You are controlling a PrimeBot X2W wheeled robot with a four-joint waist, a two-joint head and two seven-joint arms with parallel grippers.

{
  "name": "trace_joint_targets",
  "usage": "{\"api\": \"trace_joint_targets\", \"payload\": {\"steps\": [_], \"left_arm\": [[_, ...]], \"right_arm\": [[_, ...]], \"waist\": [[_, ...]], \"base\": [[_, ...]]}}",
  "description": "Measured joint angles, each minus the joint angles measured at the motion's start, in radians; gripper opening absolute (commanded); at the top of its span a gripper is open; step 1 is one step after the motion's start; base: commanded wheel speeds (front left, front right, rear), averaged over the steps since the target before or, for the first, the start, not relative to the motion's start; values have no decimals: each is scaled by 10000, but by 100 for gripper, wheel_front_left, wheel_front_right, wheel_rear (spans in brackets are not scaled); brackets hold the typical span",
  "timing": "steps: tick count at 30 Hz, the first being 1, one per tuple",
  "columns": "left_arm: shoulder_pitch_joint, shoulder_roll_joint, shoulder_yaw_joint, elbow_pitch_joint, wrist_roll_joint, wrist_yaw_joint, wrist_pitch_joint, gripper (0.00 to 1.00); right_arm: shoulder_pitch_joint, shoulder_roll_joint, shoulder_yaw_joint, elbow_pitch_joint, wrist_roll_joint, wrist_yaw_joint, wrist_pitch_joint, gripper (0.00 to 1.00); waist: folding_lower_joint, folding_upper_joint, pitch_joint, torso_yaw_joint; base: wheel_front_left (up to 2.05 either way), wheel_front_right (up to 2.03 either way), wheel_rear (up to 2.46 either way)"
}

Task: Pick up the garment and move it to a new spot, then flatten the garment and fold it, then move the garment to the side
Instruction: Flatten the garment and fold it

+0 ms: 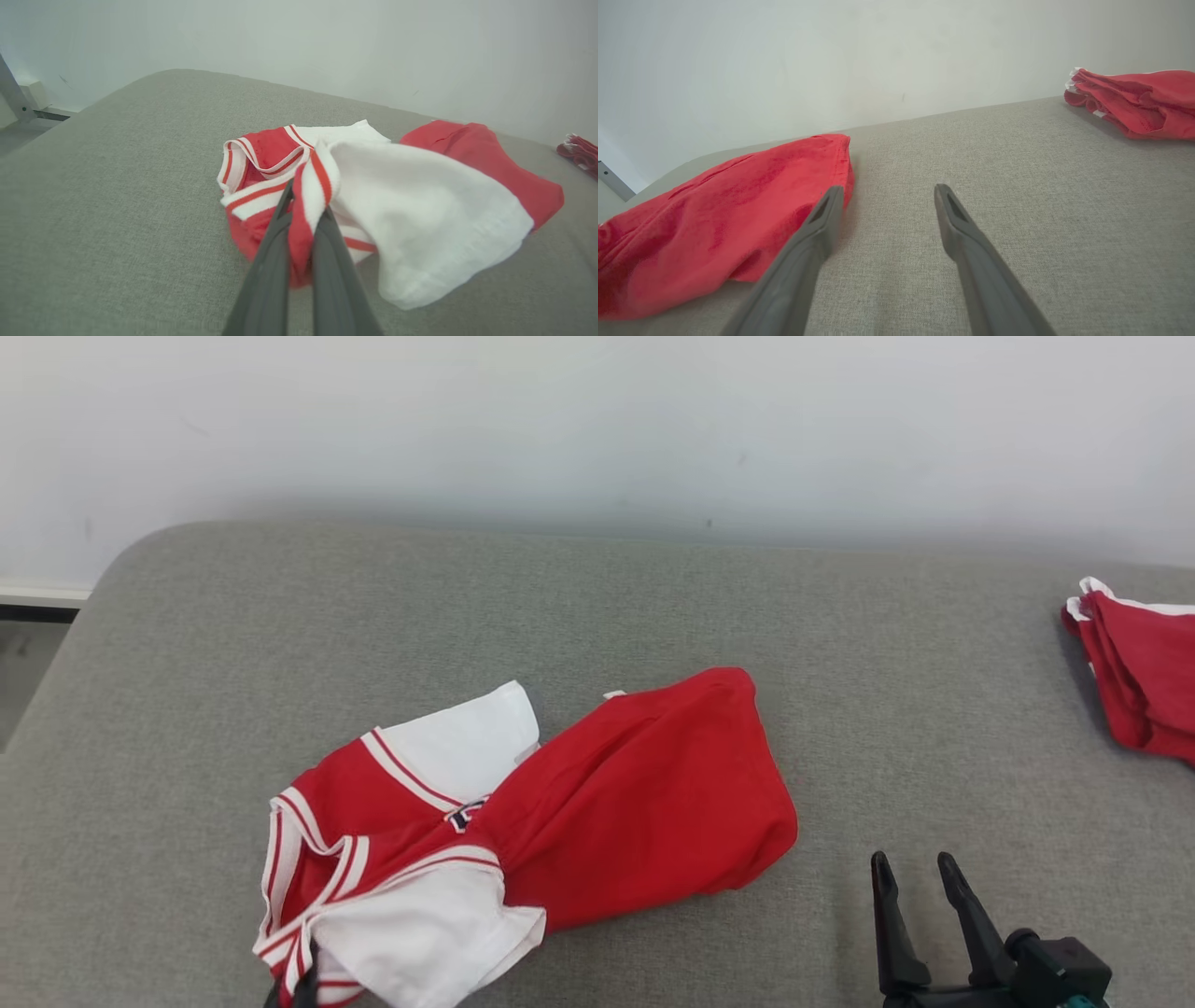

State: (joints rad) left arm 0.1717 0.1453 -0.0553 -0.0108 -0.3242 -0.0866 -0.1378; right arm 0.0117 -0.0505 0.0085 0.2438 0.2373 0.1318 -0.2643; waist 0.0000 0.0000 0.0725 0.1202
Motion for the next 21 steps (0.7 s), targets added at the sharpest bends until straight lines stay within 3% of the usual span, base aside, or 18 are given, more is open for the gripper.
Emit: {"api": "trace_joint_targets", "payload": {"steps": [5, 12, 13, 14, 15, 21], "left_arm": [[147, -38, -79, 761, -282, -13, 71, 0], [-352, -105, -159, 2554, -355, -111, -648, 0], [-400, -102, -142, 2757, -385, -117, -732, 6], [-435, -104, -159, 2872, -395, -136, -811, 49], [-463, -113, -159, 2934, -393, -176, -851, 100], [-493, -159, 192, 2349, -472, -201, -1177, 100]], "right_arm": [[141, 0, 19, 86, -13, 0, 0, 100], [200, 4, 234, 203, -17, 0, 0, 100], [207, 2, 244, 203, -17, 0, 0, 100], [221, 2, 236, 203, -17, 0, 0, 100], [249, 4, 228, 198, -15, 0, 0, 100], [354, 2, 130, 207, 2, 0, -2, 100]], "waist": [[0, 0, -139, 163], [0, 0, -401, 134], [-1, 0, -420, 116], [0, 1, -445, 103], [0, 0, -469, 94], [0, 0, -559, 211]], "base": [[0, 0, 0], [0, 0, 0], [0, 0, 0], [0, 0, 0], [0, 0, 0], [0, 0, 0]]}}
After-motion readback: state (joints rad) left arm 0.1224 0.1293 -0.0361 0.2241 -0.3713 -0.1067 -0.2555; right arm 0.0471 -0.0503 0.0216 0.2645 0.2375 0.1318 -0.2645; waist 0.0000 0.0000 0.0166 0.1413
